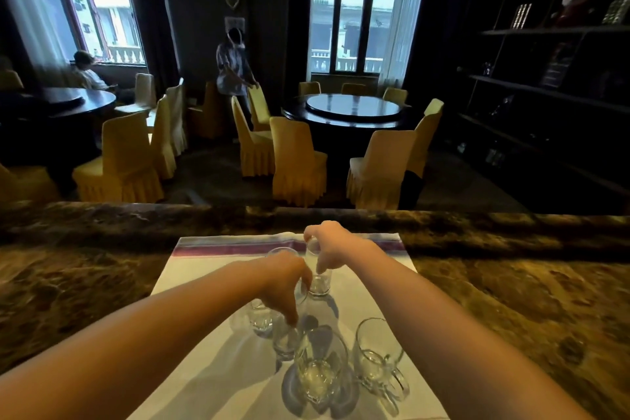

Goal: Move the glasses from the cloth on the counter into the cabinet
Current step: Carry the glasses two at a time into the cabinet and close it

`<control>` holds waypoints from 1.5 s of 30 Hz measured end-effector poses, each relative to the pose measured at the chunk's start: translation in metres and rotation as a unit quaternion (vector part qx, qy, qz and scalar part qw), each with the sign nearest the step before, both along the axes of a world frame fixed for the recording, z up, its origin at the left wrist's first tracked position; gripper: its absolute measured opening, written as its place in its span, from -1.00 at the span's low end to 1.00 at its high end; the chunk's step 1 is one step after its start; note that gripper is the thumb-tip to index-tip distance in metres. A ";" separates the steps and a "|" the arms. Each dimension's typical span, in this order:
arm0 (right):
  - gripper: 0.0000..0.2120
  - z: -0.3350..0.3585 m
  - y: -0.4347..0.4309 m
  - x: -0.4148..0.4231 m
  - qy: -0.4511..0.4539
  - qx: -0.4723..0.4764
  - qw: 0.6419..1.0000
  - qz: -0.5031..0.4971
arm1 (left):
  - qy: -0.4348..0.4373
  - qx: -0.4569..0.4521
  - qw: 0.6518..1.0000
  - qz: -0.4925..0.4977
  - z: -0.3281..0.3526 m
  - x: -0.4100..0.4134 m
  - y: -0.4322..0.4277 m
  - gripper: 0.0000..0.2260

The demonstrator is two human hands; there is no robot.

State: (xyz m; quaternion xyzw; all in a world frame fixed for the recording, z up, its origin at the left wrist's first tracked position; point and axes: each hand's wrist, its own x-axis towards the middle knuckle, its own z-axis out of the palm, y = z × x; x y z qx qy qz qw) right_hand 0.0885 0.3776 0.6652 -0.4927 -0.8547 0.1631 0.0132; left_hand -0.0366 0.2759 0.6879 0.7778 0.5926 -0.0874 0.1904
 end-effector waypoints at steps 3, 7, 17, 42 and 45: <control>-0.45 0.028 0.003 0.016 -0.009 -0.033 0.999 0.010 | -0.013 -0.011 1.000 0.013 0.031 0.002 0.015 -0.46; -0.47 0.075 0.012 0.041 -0.033 -0.032 0.999 -0.014 | -0.042 0.023 0.998 0.042 0.089 0.008 0.045 -0.53; -0.47 0.118 0.044 0.096 -0.027 0.043 0.995 -0.082 | -0.062 0.161 0.983 0.060 0.099 0.044 0.103 -0.55; -0.45 0.020 0.111 0.086 -0.019 -0.078 0.992 -0.095 | -0.018 0.087 0.996 0.018 -0.008 0.067 0.195 -0.42; -0.43 0.018 0.115 0.086 -0.015 -0.078 0.992 -0.096 | -0.015 0.092 0.996 0.008 -0.012 0.066 0.199 -0.42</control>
